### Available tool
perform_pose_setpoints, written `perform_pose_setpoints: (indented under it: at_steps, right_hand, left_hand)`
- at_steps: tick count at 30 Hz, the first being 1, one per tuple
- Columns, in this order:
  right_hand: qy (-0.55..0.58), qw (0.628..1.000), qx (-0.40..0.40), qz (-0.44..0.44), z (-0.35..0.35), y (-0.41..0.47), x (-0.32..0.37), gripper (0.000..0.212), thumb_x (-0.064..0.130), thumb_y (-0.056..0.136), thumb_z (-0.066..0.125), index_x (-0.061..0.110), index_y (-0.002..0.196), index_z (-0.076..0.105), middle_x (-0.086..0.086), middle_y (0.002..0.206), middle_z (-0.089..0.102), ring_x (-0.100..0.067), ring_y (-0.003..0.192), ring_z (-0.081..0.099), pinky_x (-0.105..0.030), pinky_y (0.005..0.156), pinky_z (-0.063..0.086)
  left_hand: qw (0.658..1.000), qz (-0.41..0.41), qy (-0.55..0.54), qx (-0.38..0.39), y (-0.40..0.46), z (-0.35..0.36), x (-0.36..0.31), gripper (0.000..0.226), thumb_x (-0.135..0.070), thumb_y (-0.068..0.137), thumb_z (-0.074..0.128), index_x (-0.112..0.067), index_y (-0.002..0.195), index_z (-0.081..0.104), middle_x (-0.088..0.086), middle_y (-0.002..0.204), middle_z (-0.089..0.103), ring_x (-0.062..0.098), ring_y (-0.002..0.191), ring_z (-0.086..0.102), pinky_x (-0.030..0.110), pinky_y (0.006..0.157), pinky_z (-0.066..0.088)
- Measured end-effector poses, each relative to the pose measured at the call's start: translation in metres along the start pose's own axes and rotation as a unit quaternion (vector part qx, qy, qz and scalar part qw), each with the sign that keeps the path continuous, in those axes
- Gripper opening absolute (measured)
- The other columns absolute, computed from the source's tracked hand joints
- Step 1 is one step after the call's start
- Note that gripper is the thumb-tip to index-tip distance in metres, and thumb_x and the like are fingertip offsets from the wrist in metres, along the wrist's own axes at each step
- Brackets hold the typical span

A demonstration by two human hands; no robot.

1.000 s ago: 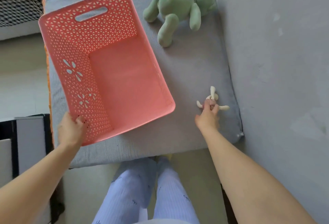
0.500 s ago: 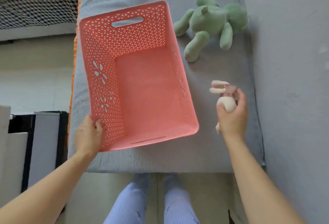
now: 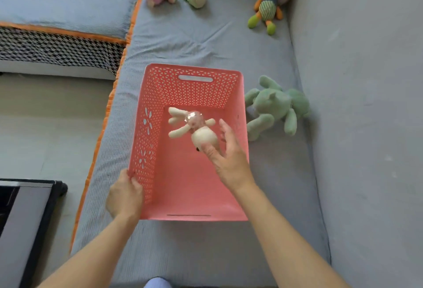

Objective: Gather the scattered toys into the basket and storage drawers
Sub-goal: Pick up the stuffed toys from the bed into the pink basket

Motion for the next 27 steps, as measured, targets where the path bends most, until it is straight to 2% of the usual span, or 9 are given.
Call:
perform_pose_setpoints:
  at_steps: [1, 4, 7, 9, 15, 18, 21, 24, 27]
  right_hand:
    - [-0.008, 1.0, -0.001, 0.01, -0.002, 0.008, -0.001, 0.054, 0.034, 0.09, 0.059, 0.034, 0.138, 0.035, 0.013, 0.137, 0.038, 0.0, 0.126, 0.036, -0.002, 0.097, 0.03]
    - [0.0, 0.995, -0.089, 0.048, -0.034, 0.022, -0.012, 0.042, 0.025, 0.092, 0.055, 0.019, 0.133, 0.047, 0.004, 0.136, 0.048, -0.008, 0.126, 0.044, -0.025, 0.108, 0.035]
    - [0.02, 0.976, -0.188, 0.104, -0.075, 0.033, -0.037, 0.026, 0.016, 0.092, 0.053, 0.017, 0.118, 0.057, 0.001, 0.12, 0.059, -0.007, 0.103, 0.055, -0.023, 0.095, 0.043]
    - [0.017, 0.96, -0.231, 0.155, -0.101, 0.044, -0.062, 0.026, 0.013, 0.091, 0.052, 0.013, 0.117, 0.058, -0.002, 0.118, 0.061, -0.008, 0.098, 0.054, -0.021, 0.091, 0.041]
    - [-0.075, 0.947, -0.215, 0.228, -0.139, 0.117, -0.119, 0.042, 0.017, 0.09, 0.053, 0.009, 0.13, 0.047, -0.01, 0.129, 0.052, -0.021, 0.114, 0.051, -0.024, 0.091, 0.036]
    - [-0.136, 0.943, -0.192, 0.237, -0.146, 0.164, -0.129, 0.054, 0.024, 0.089, 0.054, 0.012, 0.138, 0.036, -0.01, 0.136, 0.045, -0.028, 0.121, 0.048, -0.032, 0.096, 0.038]
    - [-0.178, 0.923, -0.21, 0.269, -0.153, 0.196, -0.134, 0.049, 0.032, 0.088, 0.055, 0.006, 0.127, 0.041, -0.013, 0.129, 0.053, -0.032, 0.116, 0.053, -0.037, 0.091, 0.042]
    - [-0.189, 0.893, -0.25, 0.323, -0.167, 0.208, -0.15, 0.05, 0.037, 0.09, 0.054, 0.003, 0.125, 0.047, -0.014, 0.125, 0.057, -0.034, 0.113, 0.056, -0.039, 0.094, 0.046]
    - [-0.107, 0.888, -0.241, 0.376, -0.164, 0.206, -0.174, 0.039, 0.024, 0.09, 0.048, 0.006, 0.125, 0.051, -0.014, 0.097, 0.062, -0.034, 0.082, 0.063, -0.047, 0.081, 0.055]
  left_hand:
    - [1.0, 0.002, -0.004, 0.001, 0.012, -0.001, -0.008, 0.024, -0.011, 0.095, 0.041, -0.003, 0.11, 0.057, 0.029, 0.095, 0.063, 0.042, 0.088, 0.059, 0.042, 0.073, 0.042]
    - [1.0, 0.023, -0.016, 0.008, 0.039, 0.002, -0.031, 0.024, -0.01, 0.094, 0.041, -0.002, 0.11, 0.058, 0.027, 0.096, 0.064, 0.041, 0.09, 0.059, 0.041, 0.073, 0.041]
    - [0.999, 0.04, -0.015, 0.025, 0.061, 0.01, -0.056, 0.023, -0.01, 0.094, 0.041, -0.002, 0.109, 0.056, 0.028, 0.096, 0.063, 0.042, 0.089, 0.058, 0.041, 0.072, 0.039]
    - [0.998, 0.043, 0.0, 0.037, 0.074, 0.018, -0.071, 0.022, -0.01, 0.095, 0.039, 0.0, 0.109, 0.052, 0.03, 0.095, 0.062, 0.044, 0.088, 0.058, 0.042, 0.071, 0.039]
    - [0.997, 0.05, 0.046, 0.031, 0.093, 0.029, -0.085, 0.011, -0.004, 0.092, 0.039, 0.004, 0.099, 0.043, 0.035, 0.087, 0.059, 0.041, 0.073, 0.052, 0.043, 0.065, 0.033]
    - [0.997, 0.051, 0.055, 0.019, 0.094, 0.03, -0.083, 0.009, -0.003, 0.09, 0.041, 0.004, 0.096, 0.043, 0.036, 0.082, 0.058, 0.044, 0.071, 0.053, 0.042, 0.063, 0.032]
    - [0.997, 0.048, 0.058, 0.01, 0.095, 0.03, -0.083, 0.009, -0.003, 0.09, 0.042, 0.004, 0.095, 0.043, 0.036, 0.08, 0.057, 0.044, 0.07, 0.052, 0.041, 0.06, 0.03]
    - [0.996, 0.055, 0.063, -0.002, 0.096, 0.031, -0.083, 0.008, -0.004, 0.09, 0.043, 0.003, 0.092, 0.042, 0.035, 0.076, 0.056, 0.04, 0.065, 0.049, 0.041, 0.059, 0.031]
    - [0.996, 0.061, 0.071, -0.007, 0.098, 0.032, -0.081, 0.009, -0.005, 0.09, 0.043, 0.004, 0.092, 0.042, 0.036, 0.074, 0.056, 0.042, 0.064, 0.052, 0.041, 0.058, 0.031]
Point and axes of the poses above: each hand's wrist, its own y-axis towards the middle knuckle, its own z-axis out of the palm, x = y × z, the point moved 10 cm from there along y, towards the middle knuckle
